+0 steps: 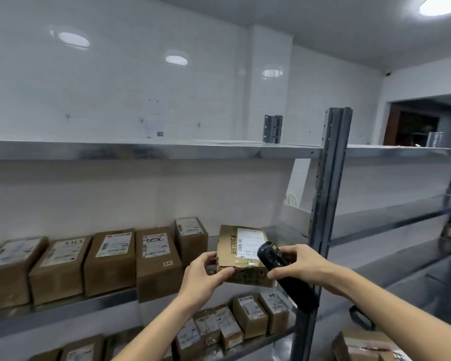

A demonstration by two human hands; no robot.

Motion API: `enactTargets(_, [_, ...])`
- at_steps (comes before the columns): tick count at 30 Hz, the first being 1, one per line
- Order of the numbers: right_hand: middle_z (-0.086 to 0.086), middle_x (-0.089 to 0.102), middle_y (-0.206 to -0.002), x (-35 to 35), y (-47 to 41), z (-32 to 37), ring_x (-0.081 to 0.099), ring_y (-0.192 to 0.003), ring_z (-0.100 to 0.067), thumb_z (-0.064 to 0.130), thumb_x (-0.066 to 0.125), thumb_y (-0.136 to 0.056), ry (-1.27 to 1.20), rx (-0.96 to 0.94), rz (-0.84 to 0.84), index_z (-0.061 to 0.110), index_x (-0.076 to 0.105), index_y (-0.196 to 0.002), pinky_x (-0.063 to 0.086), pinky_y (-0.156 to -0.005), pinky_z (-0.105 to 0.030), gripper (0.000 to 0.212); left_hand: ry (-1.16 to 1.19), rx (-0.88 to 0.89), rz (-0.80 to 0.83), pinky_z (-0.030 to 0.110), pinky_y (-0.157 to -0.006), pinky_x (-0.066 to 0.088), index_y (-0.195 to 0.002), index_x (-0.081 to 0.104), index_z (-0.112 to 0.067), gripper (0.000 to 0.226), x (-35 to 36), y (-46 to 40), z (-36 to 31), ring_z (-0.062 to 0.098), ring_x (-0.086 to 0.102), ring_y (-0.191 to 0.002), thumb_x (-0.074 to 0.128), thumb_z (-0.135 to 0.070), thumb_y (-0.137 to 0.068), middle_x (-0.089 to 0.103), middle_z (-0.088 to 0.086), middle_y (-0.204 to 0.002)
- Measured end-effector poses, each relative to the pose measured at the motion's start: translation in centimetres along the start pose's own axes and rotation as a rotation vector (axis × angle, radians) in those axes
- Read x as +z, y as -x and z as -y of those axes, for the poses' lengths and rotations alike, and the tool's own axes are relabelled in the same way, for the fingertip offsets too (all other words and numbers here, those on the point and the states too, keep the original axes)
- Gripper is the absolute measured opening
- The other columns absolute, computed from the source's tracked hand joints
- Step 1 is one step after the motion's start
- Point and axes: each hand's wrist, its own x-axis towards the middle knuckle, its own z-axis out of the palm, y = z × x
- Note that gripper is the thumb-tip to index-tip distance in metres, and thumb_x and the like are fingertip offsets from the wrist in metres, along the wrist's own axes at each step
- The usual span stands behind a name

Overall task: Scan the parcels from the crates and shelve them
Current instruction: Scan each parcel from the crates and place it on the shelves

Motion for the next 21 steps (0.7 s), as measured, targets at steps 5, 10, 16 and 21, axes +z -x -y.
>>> enactTargets(5, [0.008, 0.076, -0.110, -0.2, -7.0, -3.3, 0.072, -0.101, -0.009, 0.037, 0.092, -0.075, 0.037, 0.018, 0.047, 0.026, 0.071, -0.127, 0.057, -0.091, -0.025, 0.057, -0.100, -0.049, -0.036, 0.039, -0.099, 0.056, -0.137, 0.056, -0.022, 0.071, 1.0, -4.8, 4.4, 0.005, 0.060, -0.117, 0.082, -0.049, -0.076, 0.065, -0.010, -0.126])
enactTargets(10, [0.006, 0.077, -0.099, 1.1, -12.4, -5.2, 0.073, -0.088, -0.006, 0.034, 0.093, -0.073, 0.041, 0.021, 0.105, 0.028, 0.072, -0.109, 0.053, -0.069, -0.013, 0.042, -0.137, -0.132, -0.110, 0.028, -0.098, 0.051, -0.123, 0.057, -0.028, 0.050, 1.6, -6.9, 7.0, 0.008, 0.062, -0.113, 0.081, -0.042, -0.081, 0.066, -0.010, -0.116])
enactTargets(16, [-0.002, 0.078, -0.101, 1.1, -17.2, -7.0, 0.076, -0.089, -0.015, 0.036, 0.094, -0.069, 0.079, 0.035, 0.172, 0.019, 0.072, -0.113, 0.060, -0.073, -0.022, 0.052, -0.167, -0.197, -0.173, 0.012, -0.076, 0.047, -0.100, 0.056, -0.040, 0.031, 2.8, -8.4, 8.6, -0.001, 0.063, -0.101, 0.081, -0.031, -0.083, 0.066, -0.020, -0.101])
enactTargets(21, [0.002, 0.078, -0.096, 0.5, -20.9, -7.6, 0.075, -0.086, -0.012, 0.038, 0.093, -0.067, 0.153, 0.007, 0.258, 0.025, 0.073, -0.107, 0.056, -0.068, -0.019, 0.047, -0.247, -0.265, -0.232, 0.005, -0.067, 0.045, -0.095, 0.057, -0.040, 0.029, 4.1, -9.9, 8.5, -0.007, 0.063, -0.092, 0.082, -0.032, -0.083, 0.067, -0.022, -0.094])
